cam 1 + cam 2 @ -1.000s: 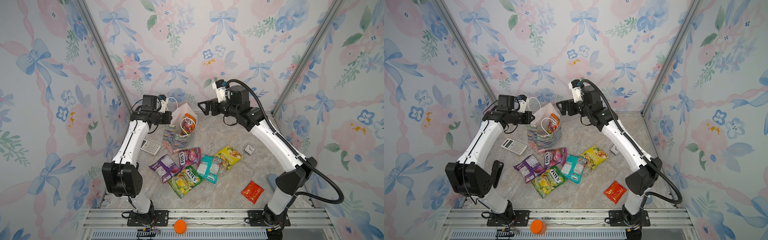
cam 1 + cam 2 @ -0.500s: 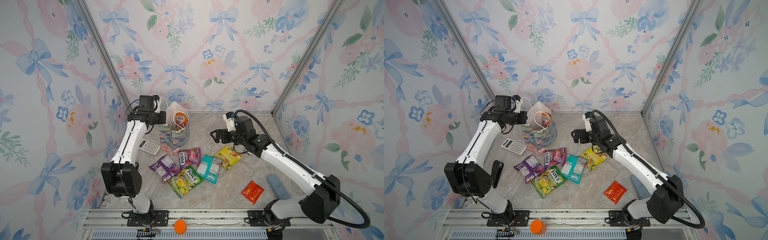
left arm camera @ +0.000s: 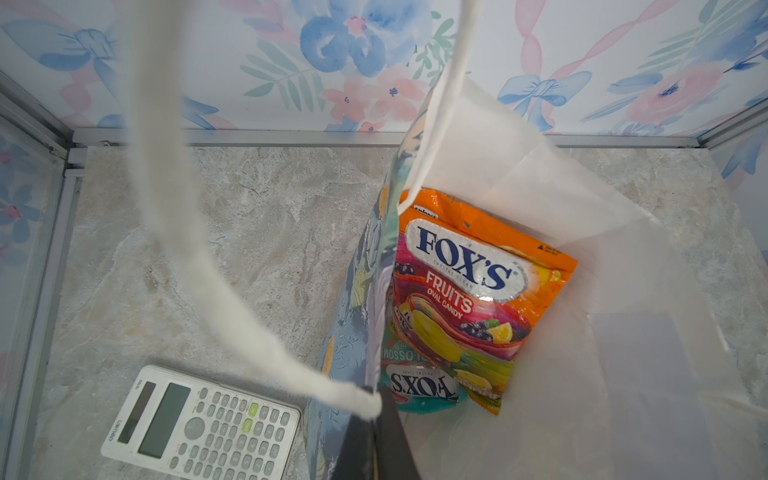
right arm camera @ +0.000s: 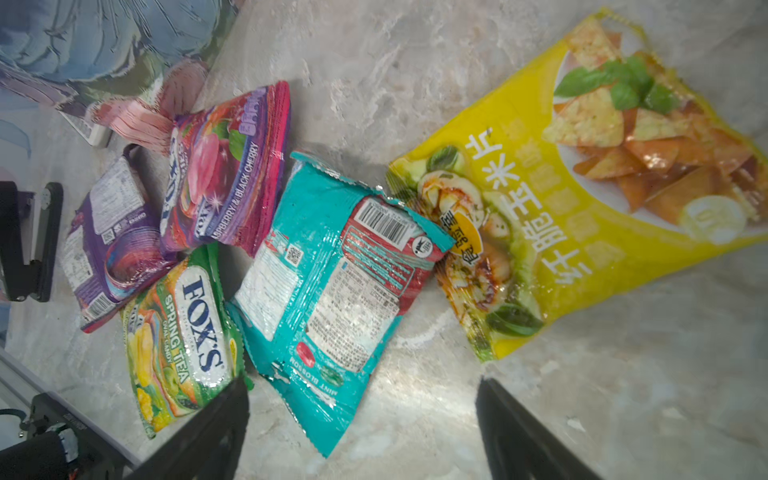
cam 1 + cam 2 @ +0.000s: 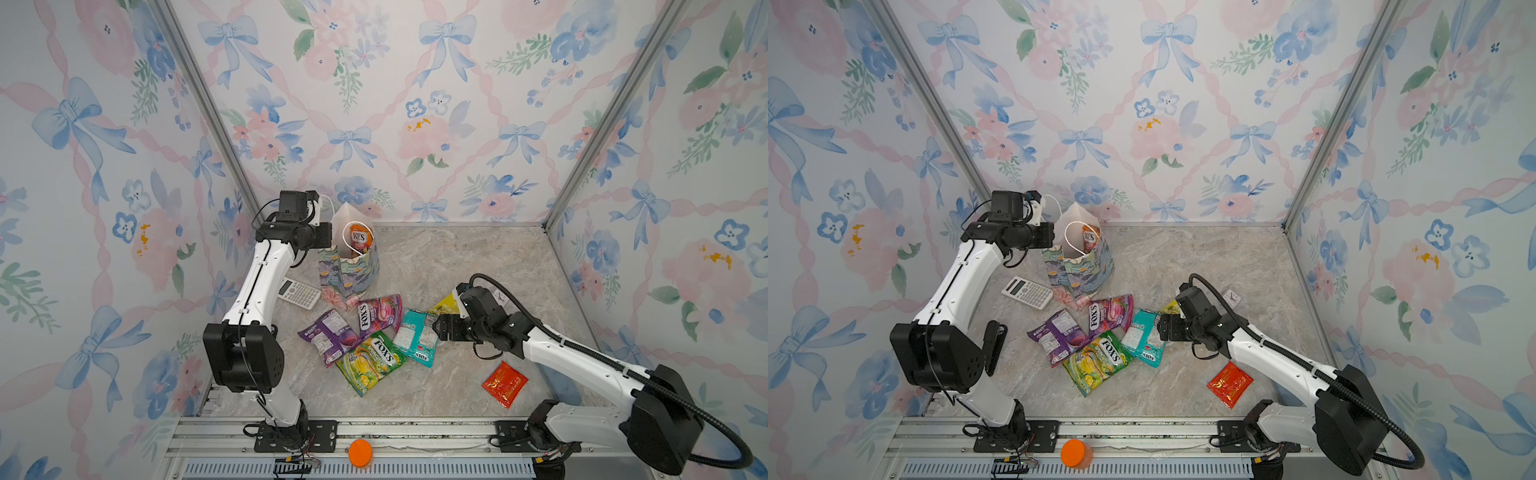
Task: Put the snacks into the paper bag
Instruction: 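Move the right gripper back to the snack pile above the teal bag, then close the right gripper on the teal snack bag and lift it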
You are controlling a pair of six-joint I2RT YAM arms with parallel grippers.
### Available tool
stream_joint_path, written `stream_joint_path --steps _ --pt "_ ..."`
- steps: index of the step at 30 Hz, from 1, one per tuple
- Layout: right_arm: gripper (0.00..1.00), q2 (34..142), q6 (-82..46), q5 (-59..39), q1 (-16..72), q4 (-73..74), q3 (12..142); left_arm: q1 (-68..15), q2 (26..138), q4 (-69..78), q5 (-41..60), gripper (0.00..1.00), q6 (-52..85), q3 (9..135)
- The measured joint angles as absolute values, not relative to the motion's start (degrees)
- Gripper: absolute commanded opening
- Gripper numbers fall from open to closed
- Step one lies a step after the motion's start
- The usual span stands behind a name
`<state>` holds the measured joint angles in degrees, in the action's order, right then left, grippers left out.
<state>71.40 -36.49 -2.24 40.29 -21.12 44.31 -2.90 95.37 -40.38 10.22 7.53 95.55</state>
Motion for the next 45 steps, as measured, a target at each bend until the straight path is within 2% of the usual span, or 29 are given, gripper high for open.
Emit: stream_joint_path --steps 5,10,38,45 --pt "0.70 71.4 -39.9 -2.5 41.2 -18.5 40.8 -2.9 95.5 -40.4 10.7 0.00 7.5 95.5" --pt "0.65 73.3 -41.6 -2.9 41.3 -15.7 39.1 -2.9 95.6 -40.3 11.4 0.00 7.5 95.5" --pt "0.56 85.6 -44.8 -6.5 41.3 -3.1 38.7 -2.9 96.1 -39.9 13.5 0.00 7.5 95.5" --pt "0.41 87.4 -46.3 -7.1 41.3 -0.8 38.4 -2.9 96.1 -39.9 13.5 0.00 7.5 95.5"
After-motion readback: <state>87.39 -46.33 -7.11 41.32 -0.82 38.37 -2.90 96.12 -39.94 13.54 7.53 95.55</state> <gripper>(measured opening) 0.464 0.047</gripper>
